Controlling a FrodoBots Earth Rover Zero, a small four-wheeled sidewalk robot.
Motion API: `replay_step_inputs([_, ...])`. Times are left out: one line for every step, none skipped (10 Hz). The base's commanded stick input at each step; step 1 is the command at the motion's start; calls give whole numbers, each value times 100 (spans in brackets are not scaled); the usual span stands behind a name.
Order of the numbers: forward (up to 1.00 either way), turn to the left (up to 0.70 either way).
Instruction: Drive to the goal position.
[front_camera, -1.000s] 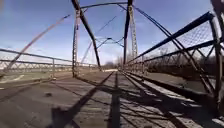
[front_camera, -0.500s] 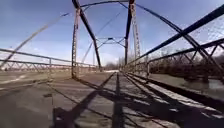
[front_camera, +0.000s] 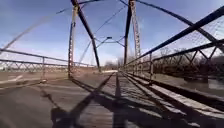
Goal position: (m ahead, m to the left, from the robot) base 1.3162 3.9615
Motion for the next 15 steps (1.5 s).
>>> replay_step_inputs([100, 0])
replay_step_inputs([100, 0])
replay_step_inputs([100, 0])
replay_step_inputs([100, 0])
replay_step_inputs([100, 0])
replay_step_inputs([100, 0])
replay_step_inputs([100, 0])
replay_step_inputs([100, 0])
replay_step_inputs([100, 0])
replay_step_inputs([100, 0])
replay_step_inputs([100, 0])
replay_step_inputs([100, 0])
replay_step_inputs([100, 0])
replay_step_inputs([100, 0])
replay_step_inputs([100, 0])
